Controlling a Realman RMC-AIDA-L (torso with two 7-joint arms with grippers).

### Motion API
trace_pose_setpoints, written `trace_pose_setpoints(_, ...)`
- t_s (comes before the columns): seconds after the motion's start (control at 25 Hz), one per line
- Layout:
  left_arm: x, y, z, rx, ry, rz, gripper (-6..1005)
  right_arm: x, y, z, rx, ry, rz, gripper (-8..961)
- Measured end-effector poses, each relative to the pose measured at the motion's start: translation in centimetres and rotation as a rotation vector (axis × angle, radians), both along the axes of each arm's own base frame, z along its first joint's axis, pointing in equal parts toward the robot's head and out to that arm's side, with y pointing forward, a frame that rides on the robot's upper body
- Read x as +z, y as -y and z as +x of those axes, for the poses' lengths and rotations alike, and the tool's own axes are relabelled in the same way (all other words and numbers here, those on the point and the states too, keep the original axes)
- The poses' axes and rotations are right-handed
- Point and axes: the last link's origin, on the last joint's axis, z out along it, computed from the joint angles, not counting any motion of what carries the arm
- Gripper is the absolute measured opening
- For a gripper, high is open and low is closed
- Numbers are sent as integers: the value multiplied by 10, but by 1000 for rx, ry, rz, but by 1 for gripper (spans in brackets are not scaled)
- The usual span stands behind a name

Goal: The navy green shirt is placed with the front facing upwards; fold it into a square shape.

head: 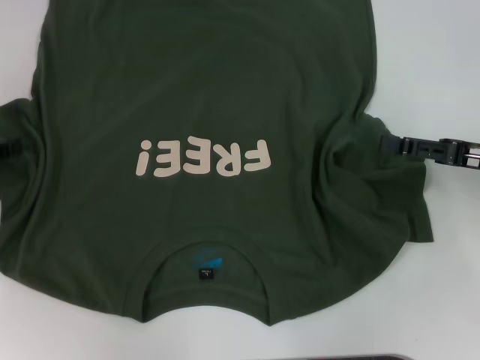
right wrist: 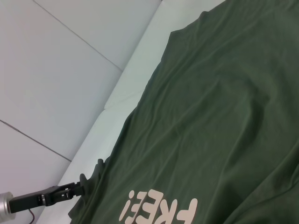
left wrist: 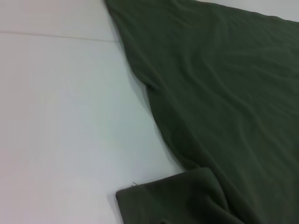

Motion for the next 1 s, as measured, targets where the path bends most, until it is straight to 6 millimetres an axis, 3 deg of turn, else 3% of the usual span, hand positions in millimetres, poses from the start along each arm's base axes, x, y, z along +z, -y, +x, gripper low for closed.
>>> trace_pose_setpoints(0.48,-1,-2,-2,33,-4,36,805,-1,1,2,-16,-6,-5,930)
trace_pose_setpoints(0.6,-3,-2,-1,27,-1,27,590,-1,1,2,-19,-6,-5,929)
trace_pose_setpoints(0.84,-6,-3,2,14,-6,5,353,-1,1,2,-19,-5,-4,927)
trace_pose_setpoints(1.0,-6,-3,3,11,-4,2,269,-1,0,2,-21,-4,-3,927)
